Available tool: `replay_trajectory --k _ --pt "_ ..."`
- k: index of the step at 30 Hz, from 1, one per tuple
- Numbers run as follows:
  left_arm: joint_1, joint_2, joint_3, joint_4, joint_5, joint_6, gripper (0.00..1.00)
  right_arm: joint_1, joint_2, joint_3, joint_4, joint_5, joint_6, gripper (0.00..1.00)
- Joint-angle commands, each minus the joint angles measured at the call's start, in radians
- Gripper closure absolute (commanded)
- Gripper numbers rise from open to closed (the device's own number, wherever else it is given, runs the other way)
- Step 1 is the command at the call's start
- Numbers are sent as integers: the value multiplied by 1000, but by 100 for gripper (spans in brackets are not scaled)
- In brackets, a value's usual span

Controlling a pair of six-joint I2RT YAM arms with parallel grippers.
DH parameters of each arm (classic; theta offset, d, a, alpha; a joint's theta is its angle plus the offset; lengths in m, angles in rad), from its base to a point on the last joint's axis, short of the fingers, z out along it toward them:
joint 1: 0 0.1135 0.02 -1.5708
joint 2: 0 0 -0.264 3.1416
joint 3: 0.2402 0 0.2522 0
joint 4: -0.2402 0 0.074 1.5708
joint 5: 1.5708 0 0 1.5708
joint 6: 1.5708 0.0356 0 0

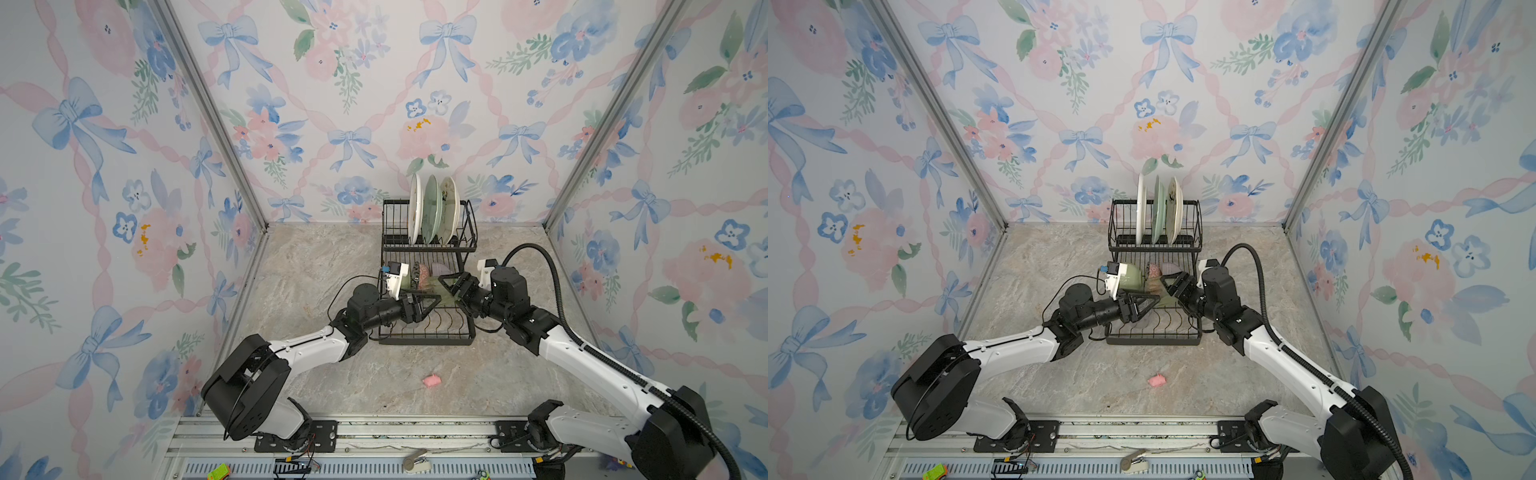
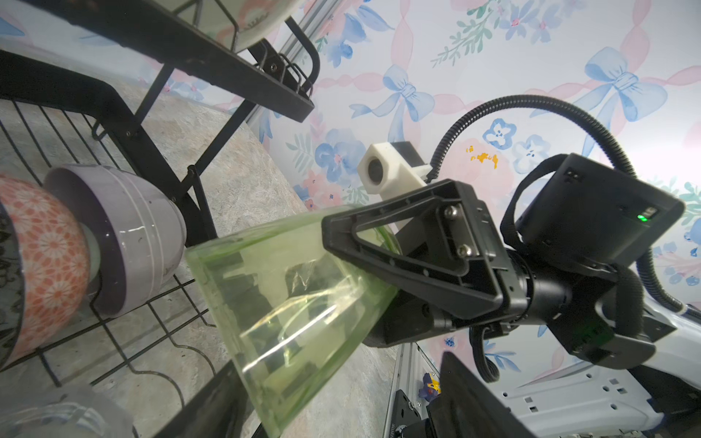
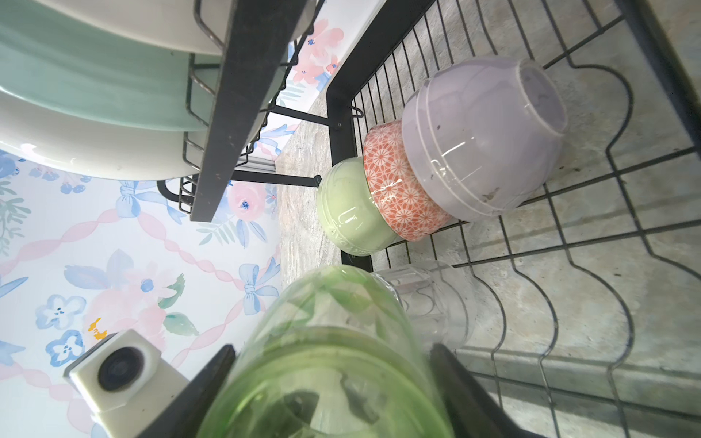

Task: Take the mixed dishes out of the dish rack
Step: 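Close the left gripper on the green cup and open the right gripper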

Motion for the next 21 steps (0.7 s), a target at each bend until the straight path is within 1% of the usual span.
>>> replay_trajectory --k 1,7,13,17,21 --pt "-5 21 28 89 52 -38 24 -9 5 -9 72 -32 23 56" --pt "-5 25 37 128 66 -50 33 -9 12 -27 121 -55 50 56" --pt "-2 32 36 138 67 -50 43 -4 6 -29 113 -53 48 55" --pt "0 42 36 150 63 -58 54 1 -4 -28 104 -45 43 55" --pt "0 48 45 151 63 -59 57 3 -10 -24 88 -43 34 55"
